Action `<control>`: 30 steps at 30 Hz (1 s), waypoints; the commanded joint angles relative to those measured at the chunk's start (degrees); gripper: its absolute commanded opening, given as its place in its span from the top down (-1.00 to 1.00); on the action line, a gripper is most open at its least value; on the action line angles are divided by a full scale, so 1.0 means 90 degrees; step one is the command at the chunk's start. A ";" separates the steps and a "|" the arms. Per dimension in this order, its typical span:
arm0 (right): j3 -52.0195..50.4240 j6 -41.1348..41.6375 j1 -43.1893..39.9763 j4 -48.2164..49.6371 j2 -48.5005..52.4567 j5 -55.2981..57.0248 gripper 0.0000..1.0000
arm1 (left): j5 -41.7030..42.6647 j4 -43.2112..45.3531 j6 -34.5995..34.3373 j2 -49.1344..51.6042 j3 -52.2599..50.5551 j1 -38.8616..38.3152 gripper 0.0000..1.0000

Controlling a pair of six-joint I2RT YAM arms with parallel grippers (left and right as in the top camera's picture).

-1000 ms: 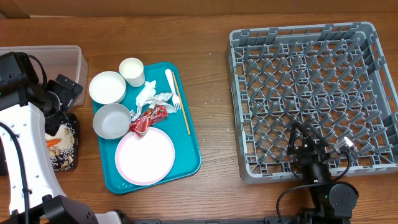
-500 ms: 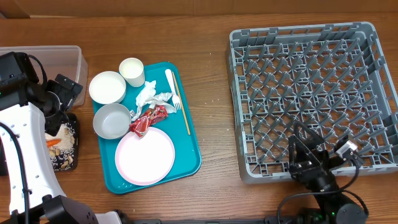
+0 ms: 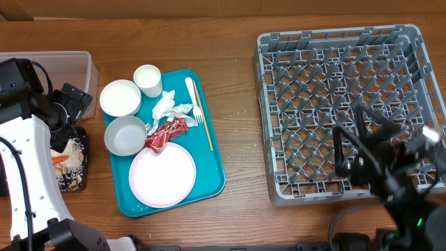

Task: Sort waste into correct bins and load items into the dishwasher rack
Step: 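Move the right gripper from the dish rack to the white plate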

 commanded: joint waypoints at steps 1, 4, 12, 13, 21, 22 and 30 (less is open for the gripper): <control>0.0840 -0.0325 0.0036 -0.0180 0.0986 -0.0724 -0.99 | 0.0090 -0.0070 -0.0085 0.0027 0.0012 -0.0012 -1.00; 0.1564 -0.0583 0.0192 -0.0619 0.1962 -0.1117 -0.99 | 0.0362 -0.0107 -0.0002 0.0032 0.0012 -0.0012 -1.00; 0.3699 -0.2225 0.2424 -0.3126 0.4418 0.0719 -0.99 | 0.0083 -0.0216 -0.0046 0.0032 0.0015 0.0041 -1.00; 0.3910 -0.2329 0.2747 -0.3407 0.4680 0.1258 -0.99 | -0.0002 -0.0248 -0.0141 0.0032 0.0012 0.0095 -1.00; 0.4704 -0.2788 0.4524 -0.4061 0.6431 0.3002 -0.99 | -0.0391 -0.0561 -0.0874 0.0032 0.0012 0.0974 -1.00; 0.4738 -0.2769 0.4641 -0.4029 0.6611 0.3014 -0.99 | -0.0403 -0.0568 -0.0874 0.0032 0.0012 0.1093 -1.00; 0.4918 -0.2596 0.5214 -0.3769 0.7580 0.3021 -0.99 | -0.0342 -0.0573 -0.0872 0.0032 0.0012 0.1360 -1.00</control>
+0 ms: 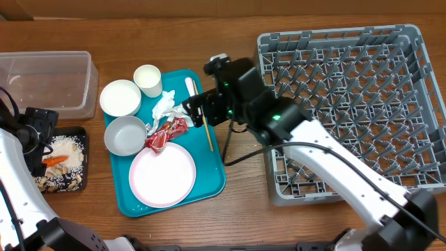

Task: Sort waste into correct bins and load items into the dishwasher rack
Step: 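Move the right gripper from the dish rack to the white plate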

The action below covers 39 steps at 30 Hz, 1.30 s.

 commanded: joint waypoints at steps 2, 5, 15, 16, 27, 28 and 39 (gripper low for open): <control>0.0493 0.0000 0.0345 0.0058 0.0435 0.0238 -0.99 | -0.0051 -0.0012 -0.0151 0.0032 0.0012 -0.0002 -1.00; 0.0848 -0.0005 0.0624 -0.0036 0.0882 0.0282 -0.99 | -0.0051 -0.0015 -0.0151 0.0032 0.0012 -0.0002 -1.00; 0.1523 0.0158 0.1270 0.0364 0.1834 0.0389 -0.99 | -0.0121 -0.0015 0.0257 0.0032 0.0012 -0.0002 -1.00; 0.1523 0.0168 0.1275 0.0427 0.1911 0.0335 -0.99 | -0.0119 -0.0015 0.0255 0.0032 0.0012 -0.0002 -1.00; 0.1523 0.0168 0.1712 0.0969 0.2582 -0.0010 -0.99 | -0.0117 -0.0012 0.0255 0.0032 0.0012 -0.0002 -1.00; 0.1523 0.0170 0.1778 0.1044 0.2620 -0.0007 -0.99 | -0.0117 -0.0012 0.0255 0.0032 0.0012 -0.0002 -1.00; 0.1523 0.0168 0.1945 0.1263 0.2924 0.0595 -0.99 | -0.0117 -0.0012 0.0255 0.0032 0.0012 -0.0002 -1.00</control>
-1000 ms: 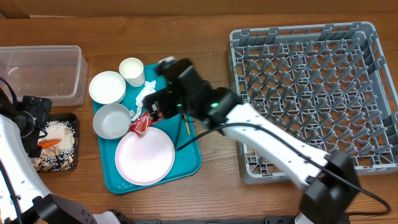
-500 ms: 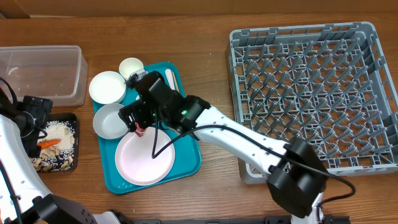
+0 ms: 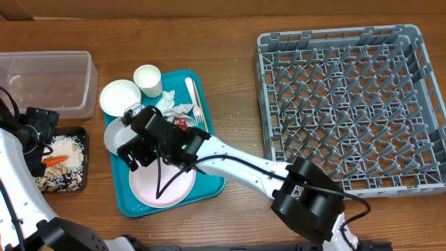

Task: Sort waste into correct bins and load items into the dishwasher rack
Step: 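Move the right gripper from the dish rack to the white plate, then lower the right gripper and grasp the white plate's rim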

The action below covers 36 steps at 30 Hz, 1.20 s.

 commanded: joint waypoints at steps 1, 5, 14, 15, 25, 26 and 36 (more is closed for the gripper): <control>0.0163 0.0024 -0.0056 0.0051 0.0027 0.0279 -0.99 | -0.0102 -0.0002 0.0126 0.0032 0.0012 -0.0002 -1.00; 0.0163 0.0027 -0.0056 0.0170 0.0226 0.0393 -0.99 | -0.0102 -0.0005 0.0126 0.0032 0.0012 -0.0002 -1.00; 0.0163 0.0248 -0.0056 0.0903 0.0459 0.0369 -0.99 | -0.0102 -0.0005 0.0126 0.0032 0.0012 -0.0002 -1.00; 0.0163 0.0248 -0.0056 0.1005 0.0459 0.0369 -0.99 | -0.0102 -0.0002 0.0126 0.0032 0.0012 -0.0002 -1.00; 0.0163 0.0240 -0.0070 0.1161 0.0508 0.1258 -0.99 | -0.0102 -0.0005 0.0126 0.0032 0.0012 -0.0002 -1.00; 0.0163 0.0240 -0.0092 0.1158 0.0515 0.1362 -0.99 | -0.0102 -0.0005 0.0126 0.0032 0.0012 -0.0002 -1.00; 0.0163 0.0148 -0.0622 0.1042 0.0532 0.1027 -0.99 | -0.0102 -0.0005 0.0126 0.0032 0.0012 -0.0002 -1.00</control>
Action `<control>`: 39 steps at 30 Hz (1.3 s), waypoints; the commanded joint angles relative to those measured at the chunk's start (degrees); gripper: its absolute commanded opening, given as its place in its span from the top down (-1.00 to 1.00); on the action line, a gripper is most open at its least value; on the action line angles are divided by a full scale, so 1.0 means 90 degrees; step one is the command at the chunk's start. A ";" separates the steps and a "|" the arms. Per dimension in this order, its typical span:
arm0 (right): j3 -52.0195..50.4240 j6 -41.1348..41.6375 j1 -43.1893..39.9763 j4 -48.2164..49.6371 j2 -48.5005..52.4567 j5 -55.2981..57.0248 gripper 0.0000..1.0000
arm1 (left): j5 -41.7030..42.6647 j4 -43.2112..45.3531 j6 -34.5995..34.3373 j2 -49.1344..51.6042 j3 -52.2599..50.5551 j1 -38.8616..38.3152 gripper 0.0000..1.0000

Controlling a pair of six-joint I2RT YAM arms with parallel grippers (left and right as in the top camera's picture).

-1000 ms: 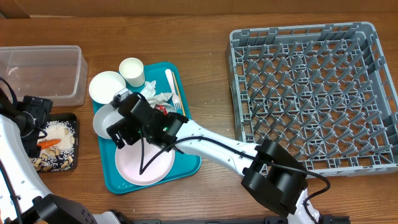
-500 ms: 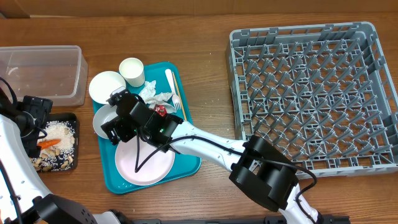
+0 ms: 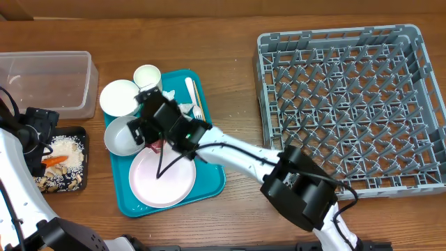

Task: Sort waste into correct bins and load items into the dishwasher rack
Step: 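Lower the right gripper and grasp the white plate's rim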

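Note:
A teal tray (image 3: pixel 212 183) holds a pink plate (image 3: pixel 164 178), a grey bowl (image 3: pixel 118 137), a white bowl (image 3: pixel 118 97), a paper cup (image 3: pixel 147 77), a white fork (image 3: pixel 191 94), a chopstick (image 3: pixel 200 101) and a crumpled napkin (image 3: pixel 184 107). My right gripper (image 3: pixel 144 131) reaches across the tray and hangs between the grey bowl and the napkin, over the spot of the red wrapper, which is almost wholly hidden. Its jaws are not clear from above. My left gripper (image 3: pixel 36 129) sits at the far left beside the food container, its state unreadable.
The grey dishwasher rack (image 3: pixel 259 70) fills the right half of the table. A clear plastic bin (image 3: pixel 45 80) stands at the back left. In front of it lies a black container (image 3: pixel 66 164) with rice and food scraps. The right arm spans the tray's right side.
My right gripper has moved from over the near edge of the grey bowl and the plate to farther back, over the red wrapper. The left arm has not moved.
At first my right arm hung over the rack's near edge and my left gripper was by the clear bin. Then the right gripper was over the fork and chopstick, the left arm lower by the food container. Later the right gripper was over the bowl and plate, now over the wrapper.

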 commanded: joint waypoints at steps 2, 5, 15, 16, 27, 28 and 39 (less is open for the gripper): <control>0.0151 -0.0015 -0.0187 0.0010 0.0036 -0.0352 -0.99 | -0.0085 -0.0007 0.0124 0.0032 0.0012 -0.0002 -1.00; 0.0148 0.0005 -0.0170 0.0002 0.0085 -0.0352 -0.92 | -0.0085 -0.0005 0.0124 0.0032 0.0012 -0.0002 -1.00; 0.0148 0.0005 -0.0044 0.0124 0.0437 -0.0350 -0.85 | -0.0085 0.0015 0.0124 0.0032 0.0012 -0.0002 -1.00; 0.0148 0.0005 -0.0044 0.0134 0.0437 -0.0355 -0.84 | -0.0085 0.0015 0.0124 0.0032 0.0012 -0.0002 -1.00; 0.0148 -0.0168 0.0175 0.0325 0.0449 -0.0440 -0.66 | -0.0085 0.0015 0.0124 0.0032 0.0012 -0.0002 -1.00; 0.0148 -0.0250 0.0211 0.0340 0.0449 -0.0381 -0.65 | -0.0085 0.0015 0.0124 0.0032 0.0012 -0.0002 -1.00; 0.0151 -0.0260 0.0272 0.0442 0.0755 -0.0056 -0.63 | -0.0085 0.0015 0.0124 0.0032 0.0012 -0.0002 -1.00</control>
